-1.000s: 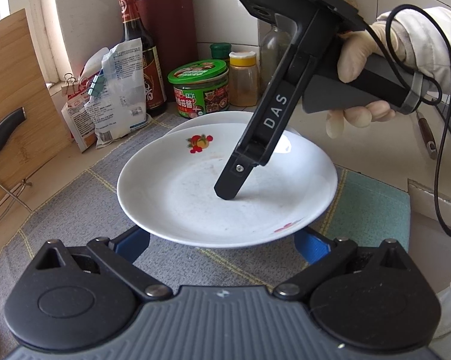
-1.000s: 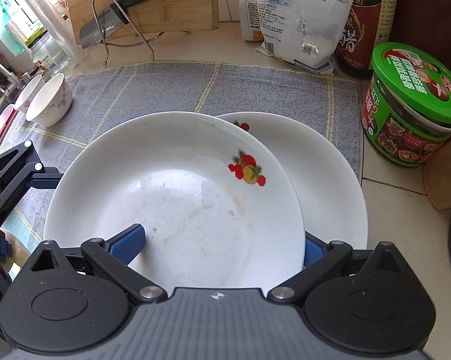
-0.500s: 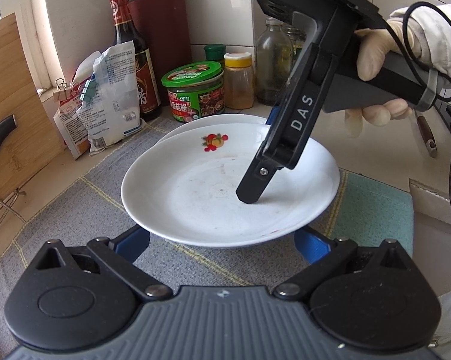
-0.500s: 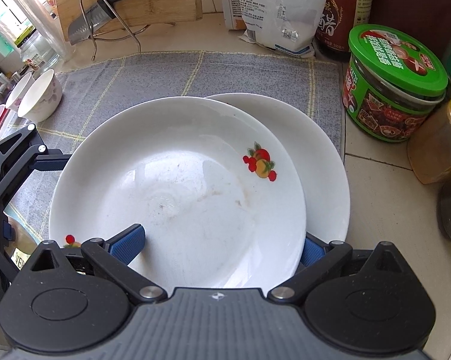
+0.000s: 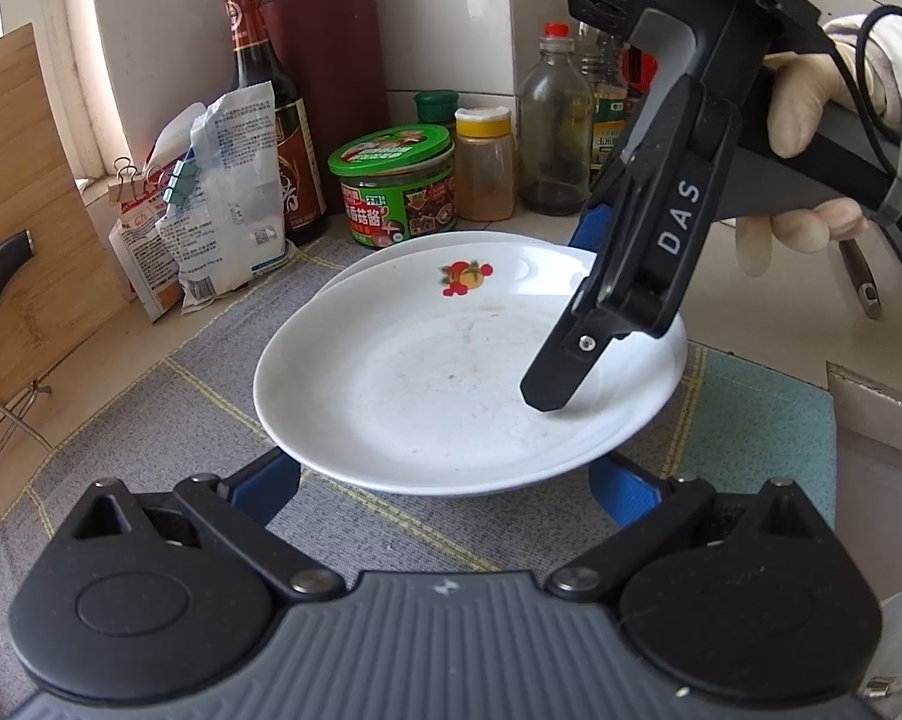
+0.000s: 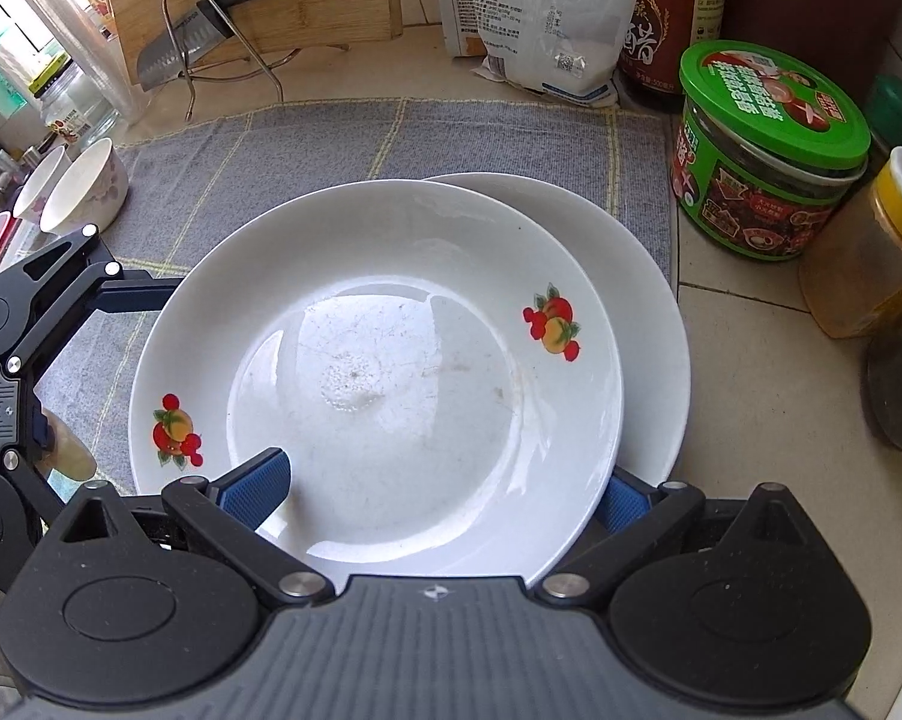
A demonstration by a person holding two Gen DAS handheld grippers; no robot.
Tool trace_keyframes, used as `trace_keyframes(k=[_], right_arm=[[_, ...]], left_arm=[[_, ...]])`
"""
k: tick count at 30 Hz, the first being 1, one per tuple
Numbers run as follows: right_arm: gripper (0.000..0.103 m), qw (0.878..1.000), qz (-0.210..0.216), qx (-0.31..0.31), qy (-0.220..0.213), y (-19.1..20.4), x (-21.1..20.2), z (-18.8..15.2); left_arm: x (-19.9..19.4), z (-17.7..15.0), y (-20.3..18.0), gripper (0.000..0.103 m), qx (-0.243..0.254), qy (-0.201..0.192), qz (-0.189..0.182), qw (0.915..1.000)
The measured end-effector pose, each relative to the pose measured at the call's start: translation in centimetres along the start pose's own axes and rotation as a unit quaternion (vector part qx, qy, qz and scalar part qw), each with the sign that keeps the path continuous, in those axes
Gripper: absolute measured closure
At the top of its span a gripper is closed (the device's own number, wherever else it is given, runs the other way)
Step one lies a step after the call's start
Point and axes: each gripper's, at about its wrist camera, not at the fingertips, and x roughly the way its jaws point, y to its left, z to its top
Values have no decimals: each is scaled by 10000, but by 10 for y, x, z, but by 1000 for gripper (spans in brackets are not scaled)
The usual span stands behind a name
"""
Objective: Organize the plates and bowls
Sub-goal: 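Lower the plate onto the plate stack with both tools, then open both tools and release the plate on the stack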
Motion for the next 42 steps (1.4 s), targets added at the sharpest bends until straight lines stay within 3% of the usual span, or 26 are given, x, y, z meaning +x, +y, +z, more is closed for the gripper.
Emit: trace_keyframes(k=[29, 42], right_arm=[[0, 9997, -43, 215, -75, 6, -18, -12], [0, 9994, -193, 281, -70, 5, -23, -18]], left_arm=[[-5, 1, 2, 1, -74, -252, -64, 9996], [0, 0, 3, 1, -98, -185, -57, 9998]])
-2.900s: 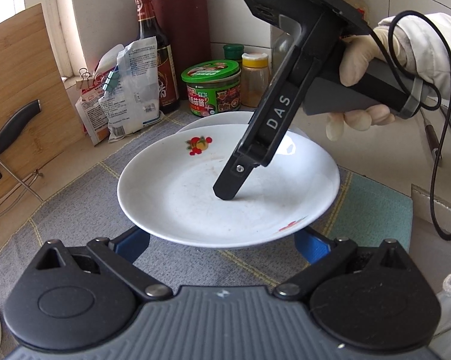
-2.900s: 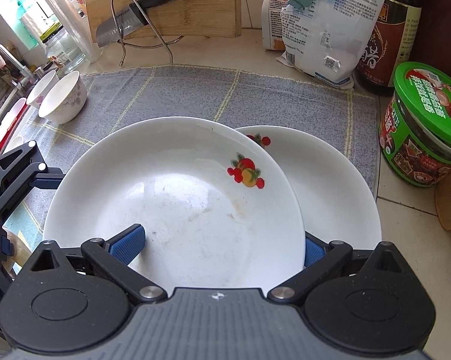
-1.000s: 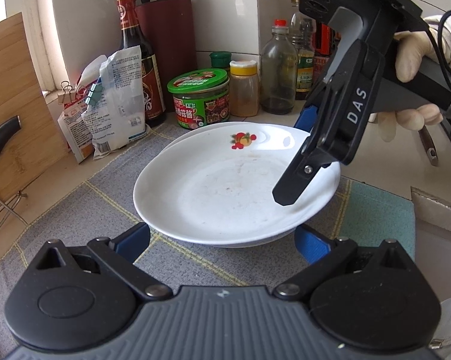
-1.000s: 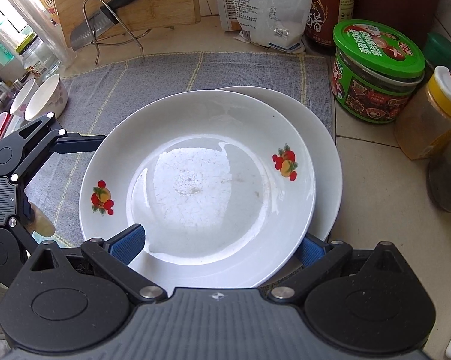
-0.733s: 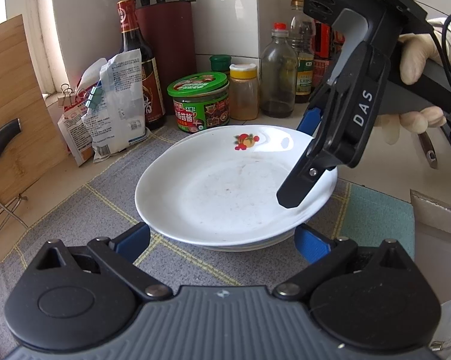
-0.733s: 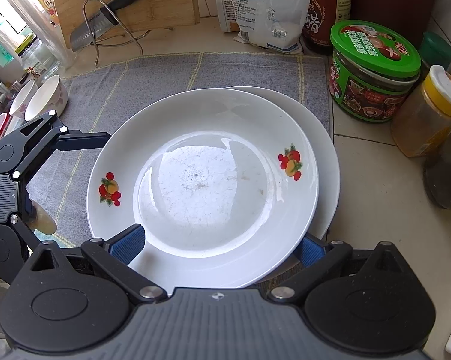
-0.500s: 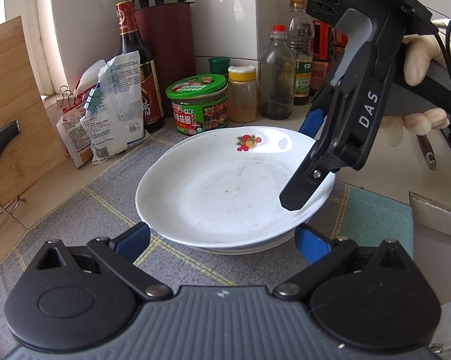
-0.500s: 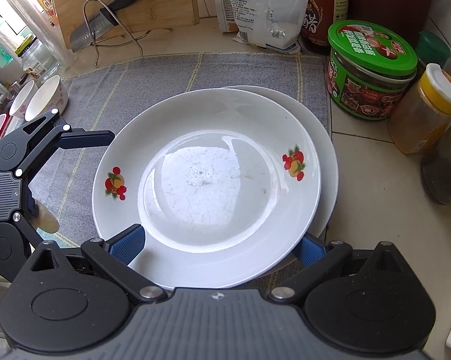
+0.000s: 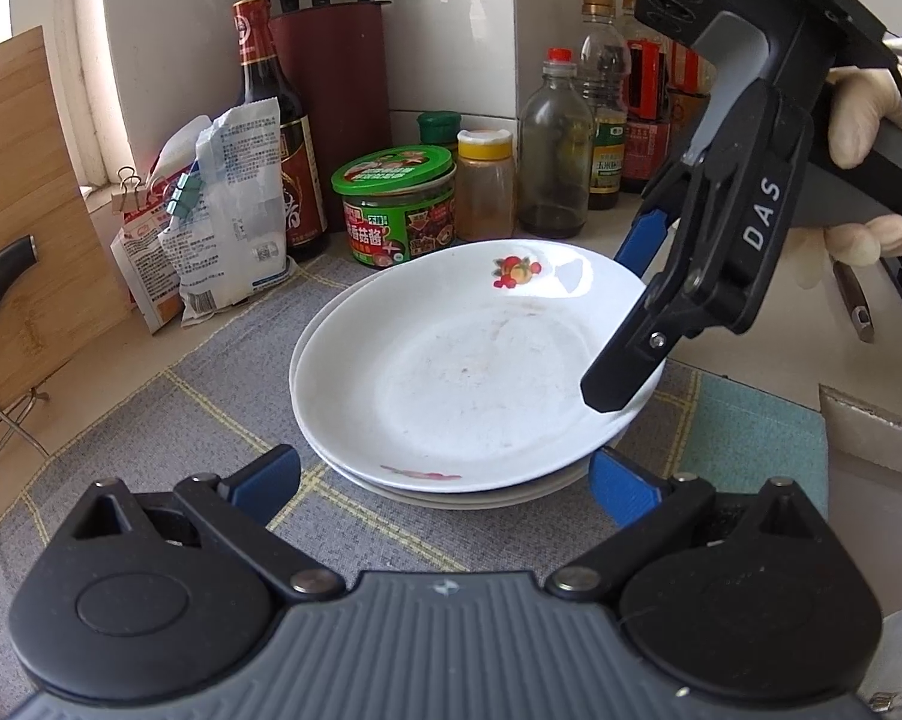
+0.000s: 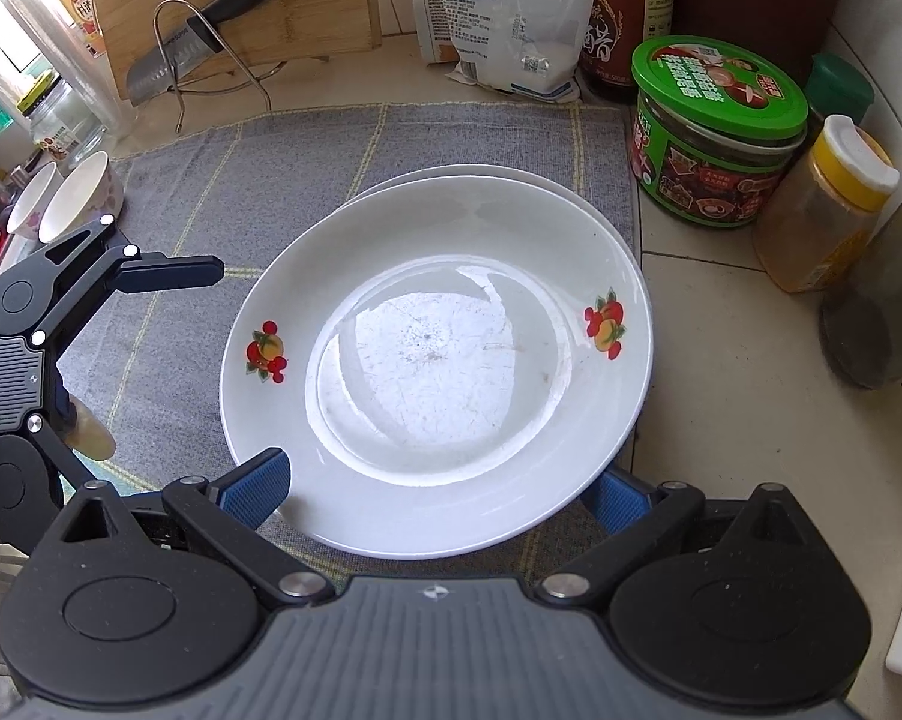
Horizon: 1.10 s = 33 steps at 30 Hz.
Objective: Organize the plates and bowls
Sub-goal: 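Open both tools and release the plate on the stack, then move both tools toward the white pink-flowered bowls on the mat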
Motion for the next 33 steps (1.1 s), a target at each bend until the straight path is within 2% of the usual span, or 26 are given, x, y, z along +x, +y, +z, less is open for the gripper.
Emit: trace_keyframes(k=[6, 14, 24, 31, 33], right_arm=[[0, 10000, -75, 24, 33, 1, 0, -2], [0, 9995, -298, -66, 12, 8, -1, -7], [0, 9927, -927, -507, -589, 37, -12, -13], [0, 9850, -1160, -389, -1217, 56, -25, -21], [0, 9830, -1098, -365, -1425, 62, -30, -25]], left_arm=[[0, 0, 1, 1, -78, -15, -44, 10000], [-6, -1, 5, 1, -206, -97, 88, 9997], [-26, -4, 8, 1, -337, -320, 362, 9983], [-49, -7, 13, 1, -474, -608, 567, 9954], [-59, -9, 14, 1, -556, -704, 665, 9937]])
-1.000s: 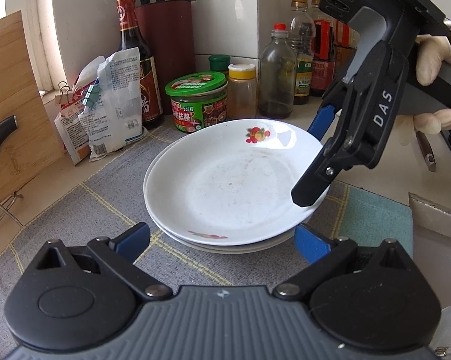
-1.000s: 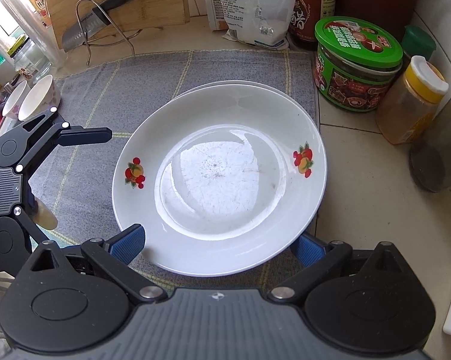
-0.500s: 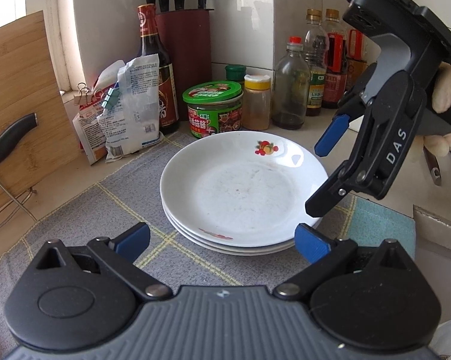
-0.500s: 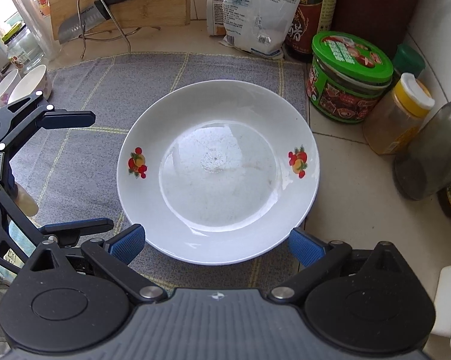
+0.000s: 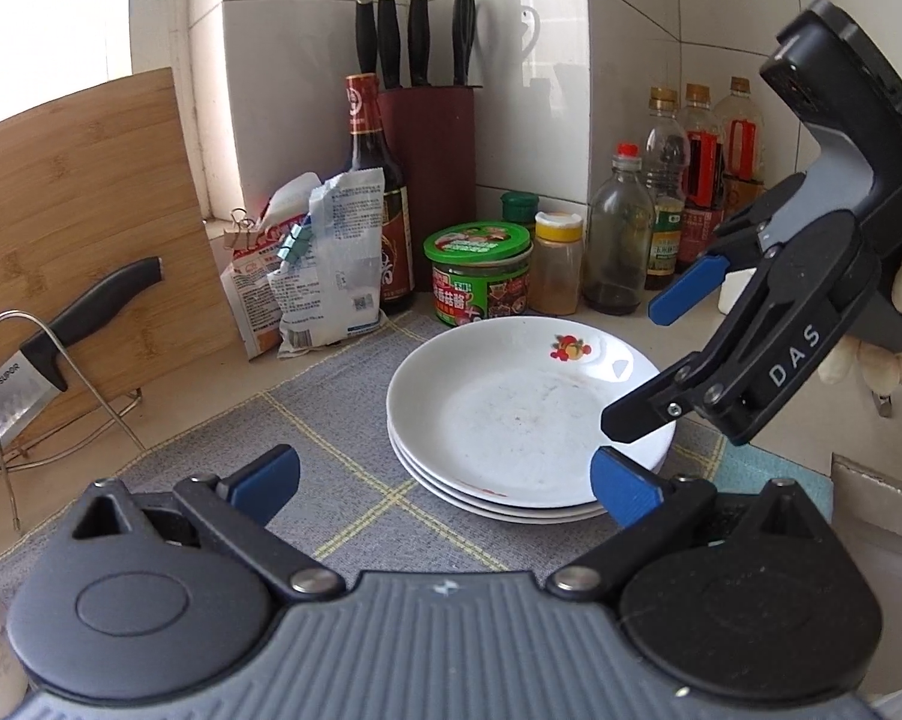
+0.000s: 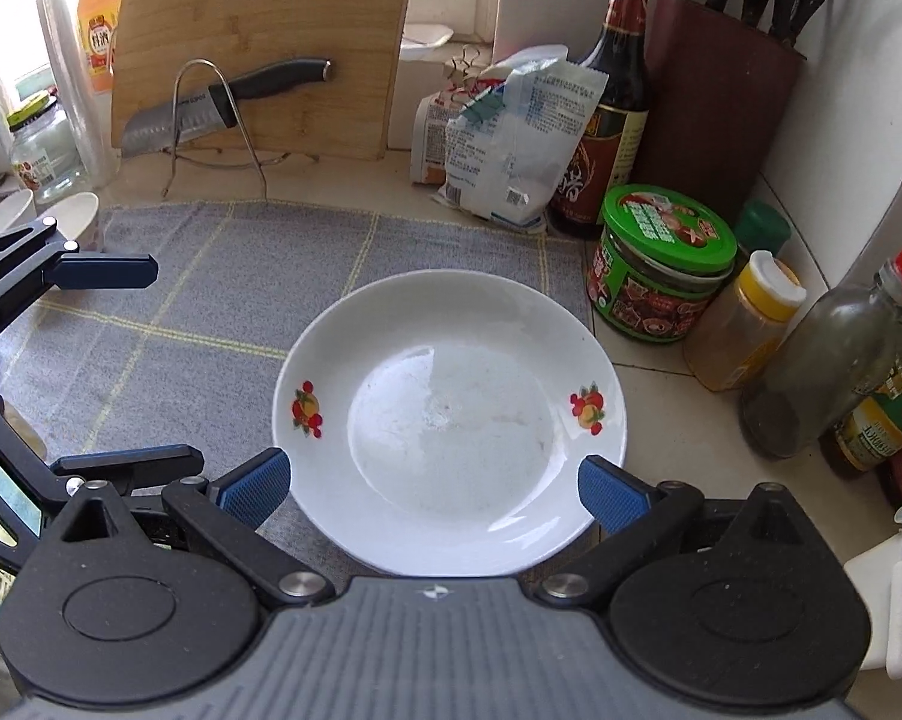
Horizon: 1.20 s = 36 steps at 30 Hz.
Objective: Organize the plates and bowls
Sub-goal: 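Move both tools toward the white pink-flowered bowls on the mat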
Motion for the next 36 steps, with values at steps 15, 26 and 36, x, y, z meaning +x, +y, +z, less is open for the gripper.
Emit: trace_keyframes(k=[15, 26, 36], right_arm=[[0, 9896, 999, -685, -780, 67, 13, -12], [0, 9688, 1366, -1794, -1031, 158, 10, -26], [0, 9607, 1426, -2061, -1190, 263, 16, -27]], left_arm=[[-80, -31, -4, 1, -1211, 235, 1850, 9750], [-141, -68, 32, 1, -1893, 408, 2448, 9500], [-187, -117, 105, 1, -1763, 677, 2322, 9541]])
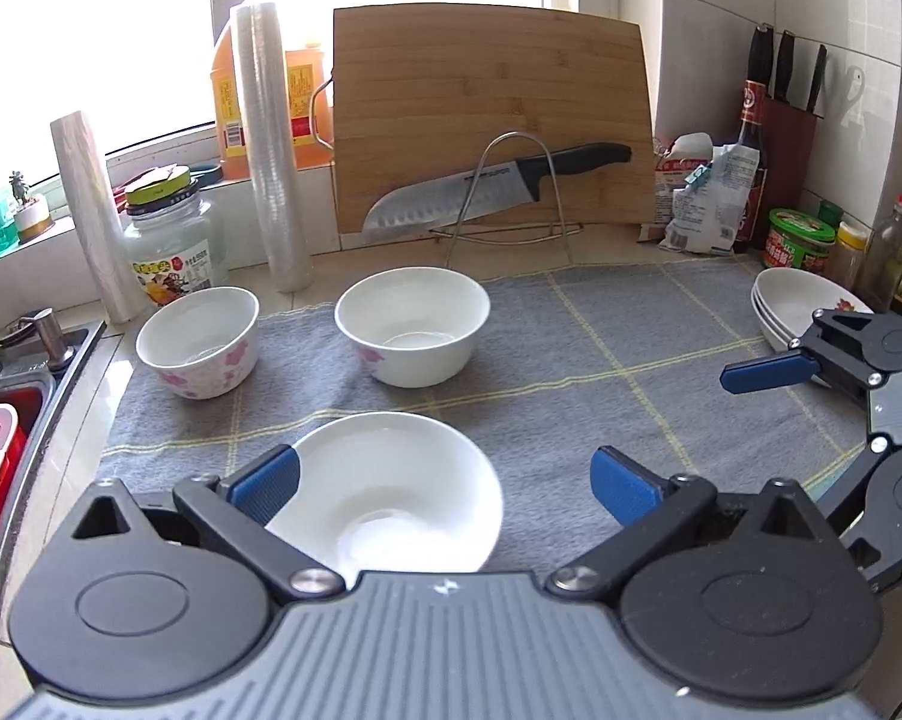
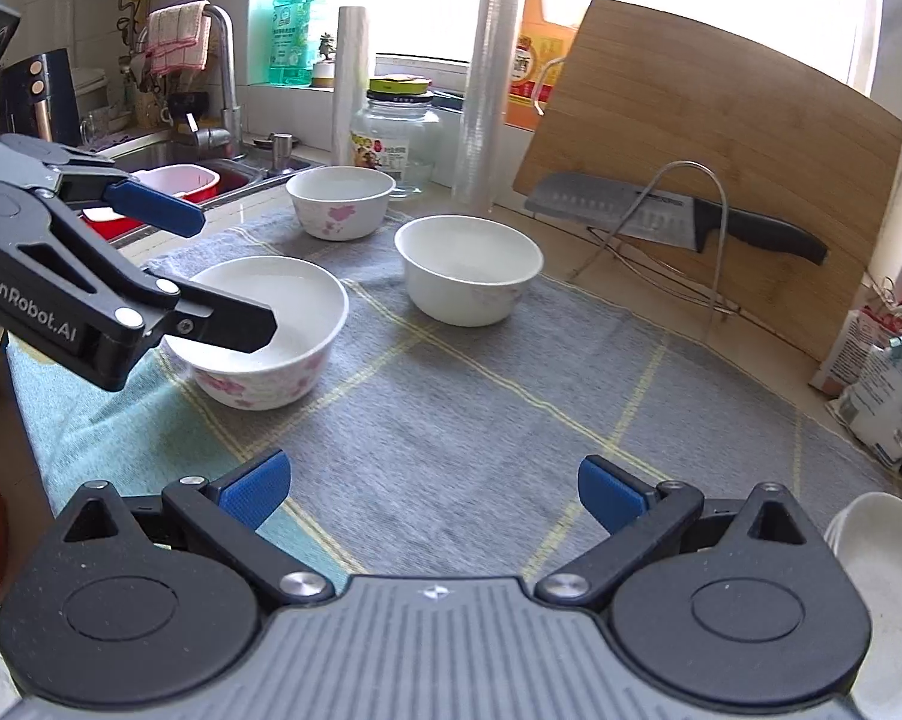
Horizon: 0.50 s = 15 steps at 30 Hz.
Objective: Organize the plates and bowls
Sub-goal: 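Move both tools toward the white pink-flowered bowls on the mat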
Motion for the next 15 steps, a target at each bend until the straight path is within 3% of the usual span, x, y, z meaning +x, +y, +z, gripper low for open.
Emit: trace_keyframes(k=[7, 15], right_arm=[[0, 9999, 43, -117, 51, 55, 31, 13], [0, 9999, 140, 90, 18, 88, 56, 17]], left_arm=[[17, -2, 51, 1, 156, 254, -281, 9992], [47, -5, 76, 3, 356, 663, -786, 9941]])
